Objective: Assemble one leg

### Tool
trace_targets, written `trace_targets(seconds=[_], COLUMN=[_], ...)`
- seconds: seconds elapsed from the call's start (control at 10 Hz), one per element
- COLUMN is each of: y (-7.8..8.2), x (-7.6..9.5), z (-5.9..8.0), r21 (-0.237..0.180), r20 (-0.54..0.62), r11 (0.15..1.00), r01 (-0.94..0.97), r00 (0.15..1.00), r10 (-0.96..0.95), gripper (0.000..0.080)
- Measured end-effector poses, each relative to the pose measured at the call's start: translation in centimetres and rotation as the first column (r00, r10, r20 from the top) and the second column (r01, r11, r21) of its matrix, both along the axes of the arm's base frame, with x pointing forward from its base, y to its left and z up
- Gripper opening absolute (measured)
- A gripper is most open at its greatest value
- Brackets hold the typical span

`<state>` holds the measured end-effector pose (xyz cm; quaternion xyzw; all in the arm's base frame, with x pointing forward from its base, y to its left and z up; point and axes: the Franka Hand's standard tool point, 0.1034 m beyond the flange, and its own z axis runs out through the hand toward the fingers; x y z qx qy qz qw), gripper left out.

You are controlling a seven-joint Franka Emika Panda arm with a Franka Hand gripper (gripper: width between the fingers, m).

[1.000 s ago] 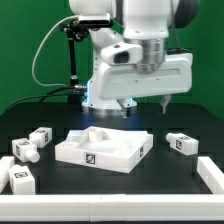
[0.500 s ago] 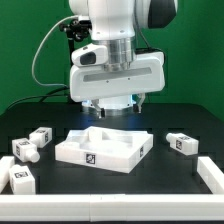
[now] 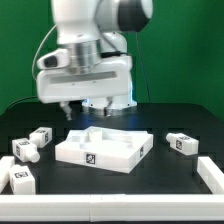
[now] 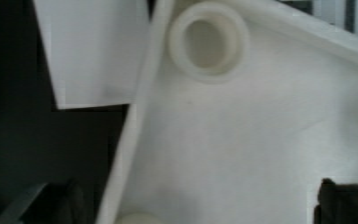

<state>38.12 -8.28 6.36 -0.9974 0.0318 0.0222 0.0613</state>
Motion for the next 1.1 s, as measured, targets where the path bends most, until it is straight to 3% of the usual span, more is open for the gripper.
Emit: trace_targets(seconds=[0.1,0.5,0.6,0.8,1.0,1.1], y=[-1.1,-1.1,-2.3,-3.6,-3.8,-3.6], x=[-0.2,-0.4,0.2,0.3,0.3,0.3], z=[-1.1,-1.6,-2.7,-4.8,-5.5,-5.5], r21=[0.003,0.008,0.001,-0.008,-0.059,-0.051], r20=[0.020,0.002,-0.020,-0.035,0.016,0.006], r11=[0.999,1.000,0.992,0.983,0.985,0.986], r01=[-0.040,0.009,0.125,0.183,0.161,0.160], r00=[0.999,1.000,0.992,0.982,0.987,0.987], r10=[0.040,-0.009,-0.125,-0.183,-0.161,-0.160], gripper=[0.0649,0.0649,0.0649,0.0649,0.0649,0.0649])
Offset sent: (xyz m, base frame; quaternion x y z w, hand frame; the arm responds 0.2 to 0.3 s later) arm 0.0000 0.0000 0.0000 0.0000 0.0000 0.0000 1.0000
